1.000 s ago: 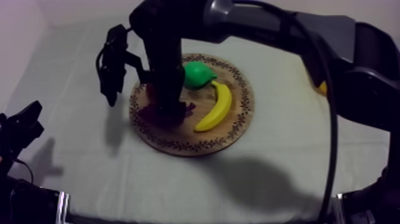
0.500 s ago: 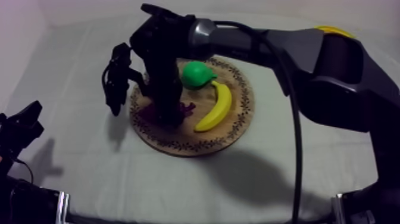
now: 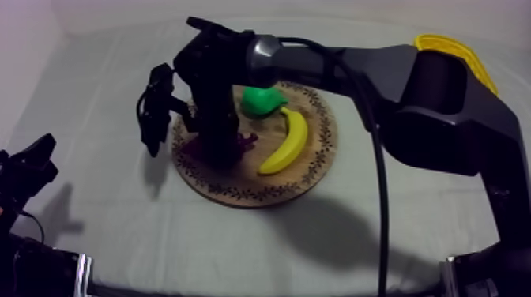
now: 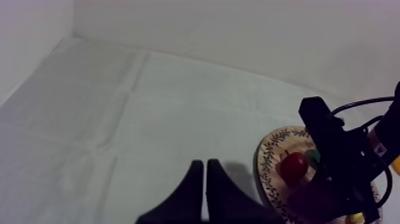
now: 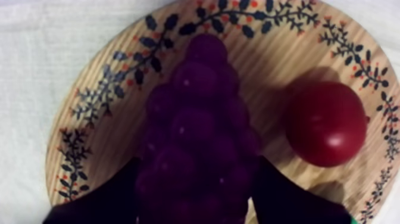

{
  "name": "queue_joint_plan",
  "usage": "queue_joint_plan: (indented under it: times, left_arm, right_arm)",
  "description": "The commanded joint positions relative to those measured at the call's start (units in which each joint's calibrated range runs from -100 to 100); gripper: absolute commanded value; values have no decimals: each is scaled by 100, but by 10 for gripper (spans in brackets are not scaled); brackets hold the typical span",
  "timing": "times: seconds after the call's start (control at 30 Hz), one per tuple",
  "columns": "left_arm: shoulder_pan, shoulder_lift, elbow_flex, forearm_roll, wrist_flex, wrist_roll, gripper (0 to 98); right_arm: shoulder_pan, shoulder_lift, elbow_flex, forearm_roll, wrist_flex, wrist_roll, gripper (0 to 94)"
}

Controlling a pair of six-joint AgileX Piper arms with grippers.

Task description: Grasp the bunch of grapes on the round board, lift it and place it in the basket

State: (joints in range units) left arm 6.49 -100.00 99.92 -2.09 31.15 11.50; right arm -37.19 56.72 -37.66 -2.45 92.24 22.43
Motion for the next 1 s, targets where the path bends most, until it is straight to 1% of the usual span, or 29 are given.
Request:
queue_joint_plan:
  times: [0.0, 0.17, 0.43, 0.67, 0.97]
  left_arm:
    - [-1, 0, -4, -4, -3, 0, 1]
    - [-1, 0, -4, -4, -3, 0, 1]
    - [-1, 0, -4, -4, -3, 0, 1]
    - [-1, 0, -4, -4, -3, 0, 1]
    - [-1, 0, -4, -4, -3, 0, 1]
  right_arm:
    - [28, -53, 77, 65, -46, 19, 340]
    - [117, -482, 371, 95, -47, 54, 334]
    - [345, -1756, 1019, 176, -111, 83, 341]
    - [670, -2924, 1624, 356, -547, -88, 345]
    - [1340, -4124, 2241, 578, -1092, -398, 351]
